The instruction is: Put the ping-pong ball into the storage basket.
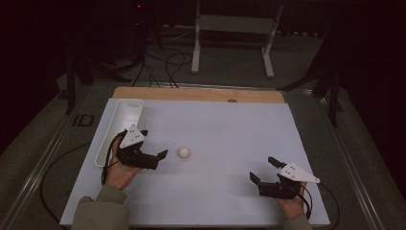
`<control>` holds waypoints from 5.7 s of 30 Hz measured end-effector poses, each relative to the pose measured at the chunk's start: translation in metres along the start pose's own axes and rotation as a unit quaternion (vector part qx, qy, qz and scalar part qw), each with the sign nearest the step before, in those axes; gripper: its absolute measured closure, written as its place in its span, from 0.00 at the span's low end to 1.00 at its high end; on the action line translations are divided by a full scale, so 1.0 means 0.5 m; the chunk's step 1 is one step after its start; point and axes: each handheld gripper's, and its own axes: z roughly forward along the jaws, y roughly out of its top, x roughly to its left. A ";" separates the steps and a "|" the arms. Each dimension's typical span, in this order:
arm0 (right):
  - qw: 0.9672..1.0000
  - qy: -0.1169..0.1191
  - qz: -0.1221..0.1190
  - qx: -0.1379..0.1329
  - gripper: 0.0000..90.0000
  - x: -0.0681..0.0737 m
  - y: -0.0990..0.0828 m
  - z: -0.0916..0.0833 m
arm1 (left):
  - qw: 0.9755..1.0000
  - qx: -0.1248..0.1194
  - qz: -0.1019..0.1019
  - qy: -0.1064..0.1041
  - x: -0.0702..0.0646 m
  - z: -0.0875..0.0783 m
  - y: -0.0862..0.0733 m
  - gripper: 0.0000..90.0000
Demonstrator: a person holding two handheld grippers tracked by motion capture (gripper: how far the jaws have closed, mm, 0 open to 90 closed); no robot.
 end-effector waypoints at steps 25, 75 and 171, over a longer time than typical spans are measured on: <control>1.000 -0.002 0.002 0.004 0.08 -0.002 -0.002 0.000 | 1.000 0.023 0.006 0.000 -0.026 0.041 0.024 0.00; 1.000 -0.001 0.001 0.005 0.08 -0.001 -0.002 0.000 | 0.997 0.077 0.017 0.004 -0.055 0.126 0.039 0.00; 1.000 -0.002 -0.003 0.005 0.08 -0.001 -0.002 -0.001 | 0.975 0.220 0.031 -0.001 -0.070 0.245 0.002 0.50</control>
